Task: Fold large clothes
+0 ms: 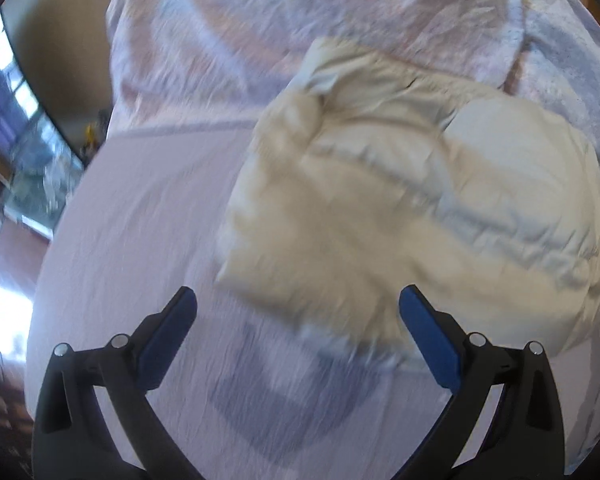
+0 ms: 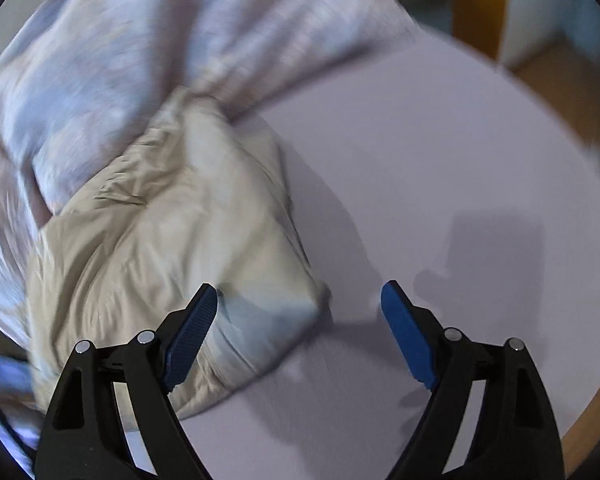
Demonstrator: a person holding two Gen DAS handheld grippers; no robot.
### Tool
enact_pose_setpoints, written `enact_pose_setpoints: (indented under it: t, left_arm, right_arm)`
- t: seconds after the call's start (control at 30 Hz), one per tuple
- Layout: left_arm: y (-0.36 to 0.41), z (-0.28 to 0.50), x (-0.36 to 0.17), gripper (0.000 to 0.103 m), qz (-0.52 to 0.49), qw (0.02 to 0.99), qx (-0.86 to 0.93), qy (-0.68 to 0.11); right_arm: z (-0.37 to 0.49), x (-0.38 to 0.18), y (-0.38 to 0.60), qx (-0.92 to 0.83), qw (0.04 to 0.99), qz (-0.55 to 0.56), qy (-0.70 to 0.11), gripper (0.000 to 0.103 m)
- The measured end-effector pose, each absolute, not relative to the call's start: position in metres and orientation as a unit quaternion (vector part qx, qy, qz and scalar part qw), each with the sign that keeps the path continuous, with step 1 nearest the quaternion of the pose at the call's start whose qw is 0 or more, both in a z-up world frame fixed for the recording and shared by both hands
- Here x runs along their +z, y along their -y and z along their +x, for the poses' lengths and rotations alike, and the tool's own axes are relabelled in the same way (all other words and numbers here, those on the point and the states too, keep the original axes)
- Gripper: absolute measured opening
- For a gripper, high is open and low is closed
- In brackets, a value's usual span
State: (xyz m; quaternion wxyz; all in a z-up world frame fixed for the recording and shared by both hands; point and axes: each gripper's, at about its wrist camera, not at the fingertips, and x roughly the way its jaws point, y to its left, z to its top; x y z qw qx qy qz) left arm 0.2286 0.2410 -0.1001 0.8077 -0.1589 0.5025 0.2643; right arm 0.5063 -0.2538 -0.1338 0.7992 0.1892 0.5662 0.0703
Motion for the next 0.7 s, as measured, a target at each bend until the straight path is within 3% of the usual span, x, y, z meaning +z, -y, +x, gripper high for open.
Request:
enact_pose_setpoints:
  t: [0.17,0.37,0.5,0.6,0.7]
  left_arm:
    - [-0.25,0.225,-0.117,0.1,-0.222,0.788,0.251,-0.517]
    - [-0.252,0.243,-0.13,0.097,-0.265,0.779,0.248,-0.512]
    - [-0.264,0.254,-0.139,0.094,-0.287,0.778,0.254,-0.498]
    - [-0.278,0.258,-0.142,0.085,-0.315,0.778,0.256,-0.479]
    - [-0.287,0.263,-0.142,0.065,-0.332,0.784,0.252,-0.46]
  right_arm:
    - [0.504,-0.169,0.26,0.112,0.727,0.313,-0.601,0.086]
    - [0.513,-0.184,0.239,0.124,0.715,0.339,-0.599,0.085]
    - [0.516,-0.187,0.233,0.124,0.714,0.357,-0.59,0.076]
    - [0.513,-0.188,0.231,0.117,0.716,0.368,-0.582,0.069]
    - [0.507,-0.187,0.236,0.111,0.716,0.378,-0.576,0.054]
